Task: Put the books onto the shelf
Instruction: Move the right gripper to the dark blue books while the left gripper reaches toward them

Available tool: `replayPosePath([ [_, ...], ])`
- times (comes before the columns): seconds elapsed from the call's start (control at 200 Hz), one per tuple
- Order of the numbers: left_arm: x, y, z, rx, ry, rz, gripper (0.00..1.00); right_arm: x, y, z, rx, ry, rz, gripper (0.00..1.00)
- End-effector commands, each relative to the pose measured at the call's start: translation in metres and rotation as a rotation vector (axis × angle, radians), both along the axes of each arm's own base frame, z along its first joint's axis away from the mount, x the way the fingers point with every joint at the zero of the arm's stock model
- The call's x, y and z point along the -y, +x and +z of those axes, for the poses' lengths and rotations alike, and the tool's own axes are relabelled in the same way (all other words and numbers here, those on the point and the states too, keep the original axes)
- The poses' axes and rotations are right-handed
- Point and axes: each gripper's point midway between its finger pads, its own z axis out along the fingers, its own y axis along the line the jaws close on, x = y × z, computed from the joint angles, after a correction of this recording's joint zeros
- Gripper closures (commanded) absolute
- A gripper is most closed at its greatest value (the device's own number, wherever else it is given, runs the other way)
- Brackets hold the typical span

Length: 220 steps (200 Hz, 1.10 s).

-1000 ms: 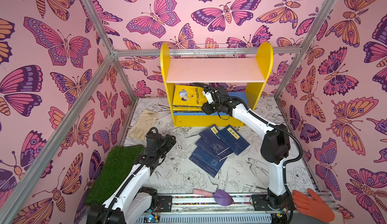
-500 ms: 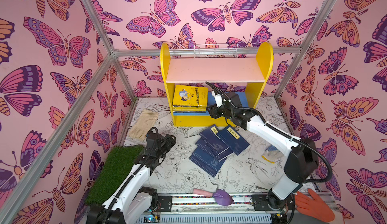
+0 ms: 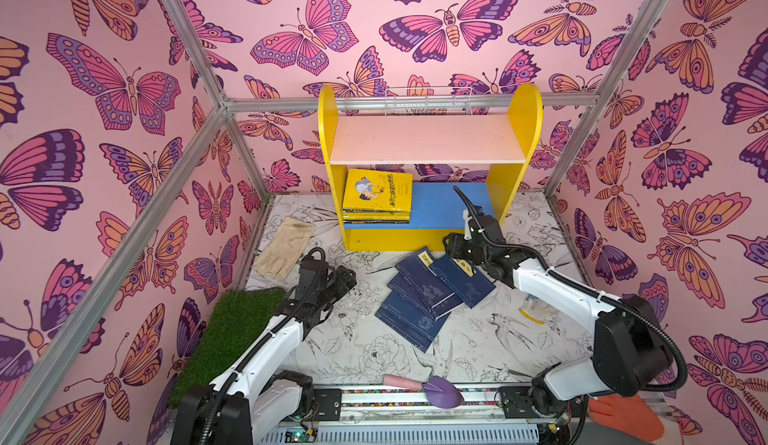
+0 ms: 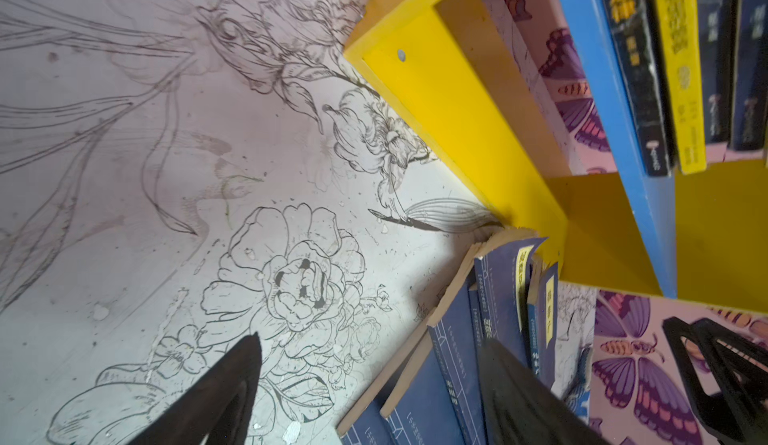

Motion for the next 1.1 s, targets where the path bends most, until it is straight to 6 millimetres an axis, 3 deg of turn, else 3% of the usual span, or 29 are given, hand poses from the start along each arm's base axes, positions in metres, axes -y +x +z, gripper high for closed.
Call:
replayPosePath([
  [0.0, 0.019, 0.001, -0.001, -0.001, 0.057, -0.112, 0.16, 0.044, -0.018, -0.024, -0.111, 0.16, -0.284, 0.39],
  [0.095, 0.038, 0.006, 0.0, 0.005, 0.086, -0.19, 0.15, 0.081, -0.052, -0.071, -0.266, 0.252, -0.481, 0.38],
  [0.175, 0.055, 0.015, 0.005, 0.032, 0.106, -0.256, 0.15, 0.099, -0.077, -0.107, -0.367, 0.386, -0.603, 0.38],
  [0.21, 0.064, 0.018, 0.01, 0.052, 0.109, -0.286, 0.15, 0.103, -0.086, -0.121, -0.404, 0.453, -0.645, 0.38],
  [0.225, 0.068, 0.019, 0.001, 0.029, 0.117, -0.303, 0.15, 0.104, -0.09, -0.126, -0.419, 0.478, -0.661, 0.38],
  [0.271, 0.083, 0.024, 0.001, 0.038, 0.118, -0.352, 0.15, 0.106, -0.098, -0.139, -0.447, 0.534, -0.698, 0.38],
  [0.356, 0.11, 0.03, 0.0, 0.051, 0.131, -0.454, 0.15, 0.099, -0.107, -0.153, -0.499, 0.599, -0.692, 0.38],
  [0.526, 0.166, 0.041, 0.0, 0.104, 0.164, -0.651, 0.15, 0.071, -0.112, -0.163, -0.622, 0.699, -0.56, 0.38],
  [0.711, 0.213, 0.052, 0.001, 0.158, 0.188, -0.778, 0.15, 0.055, -0.112, -0.157, -0.697, 0.803, -0.463, 0.38],
  [0.927, 0.226, 0.075, -0.013, 0.16, 0.226, -0.766, 0.15, 0.064, -0.121, -0.15, -0.719, 0.763, -0.46, 0.37],
  [1.097, 0.233, 0.076, -0.028, 0.147, 0.255, -0.794, 0.16, 0.061, -0.123, -0.142, -0.752, 0.722, -0.396, 0.37],
])
